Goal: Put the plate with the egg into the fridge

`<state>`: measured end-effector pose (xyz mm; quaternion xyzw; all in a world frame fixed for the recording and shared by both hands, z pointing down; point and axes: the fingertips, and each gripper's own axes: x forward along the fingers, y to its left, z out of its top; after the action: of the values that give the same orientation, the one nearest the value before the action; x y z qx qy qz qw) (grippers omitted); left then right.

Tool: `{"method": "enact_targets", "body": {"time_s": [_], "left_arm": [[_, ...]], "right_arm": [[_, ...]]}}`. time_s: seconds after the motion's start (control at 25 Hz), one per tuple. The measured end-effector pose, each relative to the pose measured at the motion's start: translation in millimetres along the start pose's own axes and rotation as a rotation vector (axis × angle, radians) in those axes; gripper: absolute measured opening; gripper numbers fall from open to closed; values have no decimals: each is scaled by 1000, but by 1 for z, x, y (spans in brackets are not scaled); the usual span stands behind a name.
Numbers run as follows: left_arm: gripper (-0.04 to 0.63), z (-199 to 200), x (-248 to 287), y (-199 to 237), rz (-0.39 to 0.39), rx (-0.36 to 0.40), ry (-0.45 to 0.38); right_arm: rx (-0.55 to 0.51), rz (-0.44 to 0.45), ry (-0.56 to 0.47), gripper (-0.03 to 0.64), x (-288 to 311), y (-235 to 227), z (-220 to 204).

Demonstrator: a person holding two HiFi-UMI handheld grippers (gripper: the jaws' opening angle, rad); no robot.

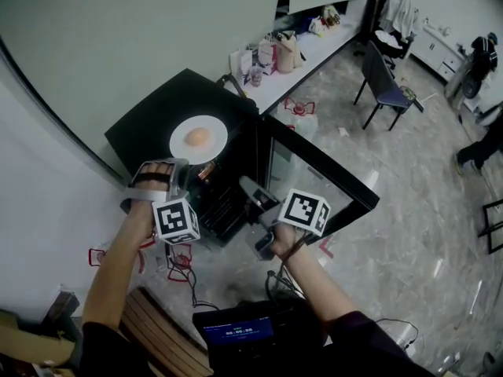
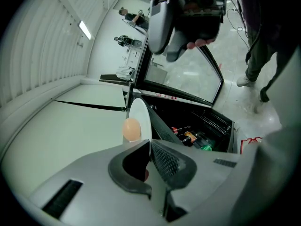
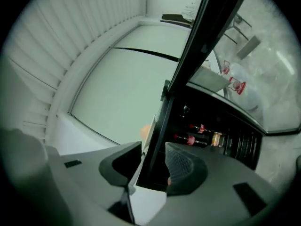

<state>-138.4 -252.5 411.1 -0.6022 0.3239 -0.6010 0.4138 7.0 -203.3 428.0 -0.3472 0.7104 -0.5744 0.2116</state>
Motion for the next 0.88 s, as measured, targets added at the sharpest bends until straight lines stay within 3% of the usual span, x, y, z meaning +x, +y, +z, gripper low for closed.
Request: {"method": "enact_targets", "body": {"time_s": [0.16, 0.44, 0.6, 0.88], "left_arm": [[17, 6, -6, 5, 9, 10, -3], [17, 6, -10, 7, 23, 12, -9], [17, 7, -12, 7, 40, 15, -6], [18, 11, -20, -2, 92, -4, -32]], "right_arm": [[32, 64, 44, 143, 61, 19, 3], [57, 4, 68, 141, 97, 22, 2], [38, -12, 60, 34, 99, 27, 5], [68, 49, 57, 12, 92, 38, 6]]}}
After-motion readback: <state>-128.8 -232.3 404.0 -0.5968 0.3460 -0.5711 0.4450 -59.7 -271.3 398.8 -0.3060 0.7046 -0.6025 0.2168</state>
